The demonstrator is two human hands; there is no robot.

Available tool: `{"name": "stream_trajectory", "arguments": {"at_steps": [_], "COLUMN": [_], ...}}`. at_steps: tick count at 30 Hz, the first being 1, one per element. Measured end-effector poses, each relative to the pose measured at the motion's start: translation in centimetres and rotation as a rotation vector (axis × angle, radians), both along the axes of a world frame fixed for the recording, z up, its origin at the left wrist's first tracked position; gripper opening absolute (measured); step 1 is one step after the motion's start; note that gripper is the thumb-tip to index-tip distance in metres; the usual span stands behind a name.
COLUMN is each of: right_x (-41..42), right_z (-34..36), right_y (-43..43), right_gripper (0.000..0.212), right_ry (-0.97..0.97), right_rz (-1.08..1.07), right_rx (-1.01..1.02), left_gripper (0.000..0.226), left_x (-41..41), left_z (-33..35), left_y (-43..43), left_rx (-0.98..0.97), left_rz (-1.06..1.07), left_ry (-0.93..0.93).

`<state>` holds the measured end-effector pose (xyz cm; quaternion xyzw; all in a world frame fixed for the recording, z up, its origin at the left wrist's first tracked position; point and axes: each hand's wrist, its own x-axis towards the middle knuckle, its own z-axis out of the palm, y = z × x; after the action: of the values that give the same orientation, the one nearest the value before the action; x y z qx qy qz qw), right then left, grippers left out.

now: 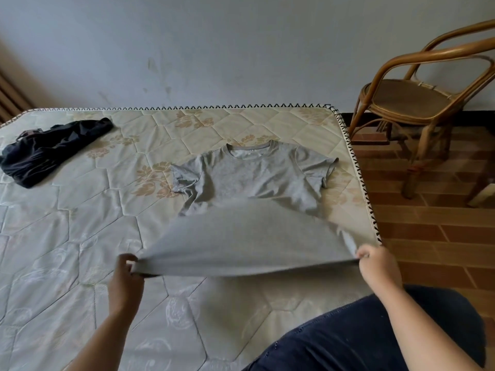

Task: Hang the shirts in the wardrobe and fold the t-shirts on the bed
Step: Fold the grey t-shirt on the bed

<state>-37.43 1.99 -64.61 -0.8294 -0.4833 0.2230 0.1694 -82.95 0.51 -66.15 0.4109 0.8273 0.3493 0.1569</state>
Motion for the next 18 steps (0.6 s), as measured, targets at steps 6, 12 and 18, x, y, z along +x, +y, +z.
{"name": "stream_trajectory", "arguments": {"at_steps": [6, 12, 18], "right_x": [0.4, 0.9, -0.9], "right_z": [-3.3, -4.8, -2.3], "right_y": [-0.3, 0.2, -0.4], "right_gripper": [0.03, 0.022, 0.033], "right_ry": [-0.201, -0.226, -0.432], "right_rz": [0.267, 0.319, 0.316], "right_rx": [-0.591, -0.651, -0.511], "left_gripper": [0.025, 0.016, 0.034], "left_x": [-1.7, -1.2, 2.7], "left_z": [-4.1, -3.6, -3.0], "left_y": [-2.9, -2.1, -0.9], "left_rx": [-0.47, -0.668, -0.723], "left_rz": [-0.279, -0.337, -0.299], "left_ry": [0.279, 0.509, 0.685]}}
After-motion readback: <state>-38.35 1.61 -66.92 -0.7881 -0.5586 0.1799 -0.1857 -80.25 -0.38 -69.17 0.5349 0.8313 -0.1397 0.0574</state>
